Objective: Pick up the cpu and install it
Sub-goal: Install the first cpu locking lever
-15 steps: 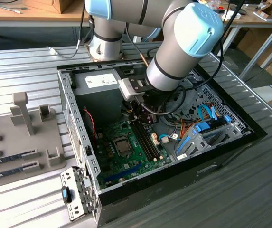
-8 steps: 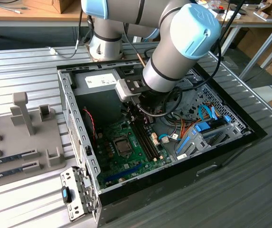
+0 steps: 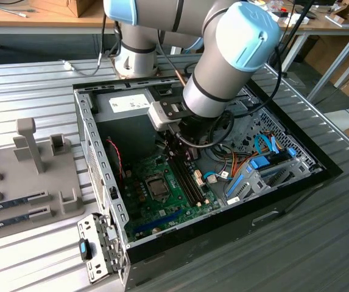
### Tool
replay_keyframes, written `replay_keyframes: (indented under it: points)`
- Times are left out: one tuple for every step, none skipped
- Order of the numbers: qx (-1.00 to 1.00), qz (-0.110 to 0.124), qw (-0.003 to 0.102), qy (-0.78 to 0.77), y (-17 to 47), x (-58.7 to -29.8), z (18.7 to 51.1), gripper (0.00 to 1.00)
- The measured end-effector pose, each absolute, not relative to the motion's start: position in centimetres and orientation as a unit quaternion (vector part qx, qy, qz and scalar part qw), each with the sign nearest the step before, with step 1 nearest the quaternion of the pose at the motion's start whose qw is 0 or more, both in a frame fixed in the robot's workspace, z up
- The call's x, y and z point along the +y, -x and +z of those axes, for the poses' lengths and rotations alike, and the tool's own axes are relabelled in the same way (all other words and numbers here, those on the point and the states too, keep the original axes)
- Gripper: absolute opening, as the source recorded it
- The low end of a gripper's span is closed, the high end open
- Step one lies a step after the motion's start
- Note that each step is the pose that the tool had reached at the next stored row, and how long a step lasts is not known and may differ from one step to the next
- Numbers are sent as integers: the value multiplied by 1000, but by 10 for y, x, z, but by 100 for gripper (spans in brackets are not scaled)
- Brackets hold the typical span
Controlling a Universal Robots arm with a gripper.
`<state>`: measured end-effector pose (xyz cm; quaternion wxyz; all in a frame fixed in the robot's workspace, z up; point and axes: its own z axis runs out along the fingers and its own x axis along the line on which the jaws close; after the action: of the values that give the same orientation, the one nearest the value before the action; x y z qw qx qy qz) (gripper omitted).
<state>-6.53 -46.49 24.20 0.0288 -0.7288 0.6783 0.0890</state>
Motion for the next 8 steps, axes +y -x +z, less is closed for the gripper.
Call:
replay_keyframes:
  points:
    - [679,86,26,729,65,-465,242,11]
    - [679,85,24,729,65,-466,242,11]
    - [679,84,23,729,65,-466,242,11]
    - [679,82,21,729,65,-467,242,11]
    - [679,80,19,729,65,-467,242,11]
    - [680,77,16,729,65,-467,242,11]
    - [680,74,13,729,65,-467,242,11]
    - [681,70,9,729,65,-467,242,11]
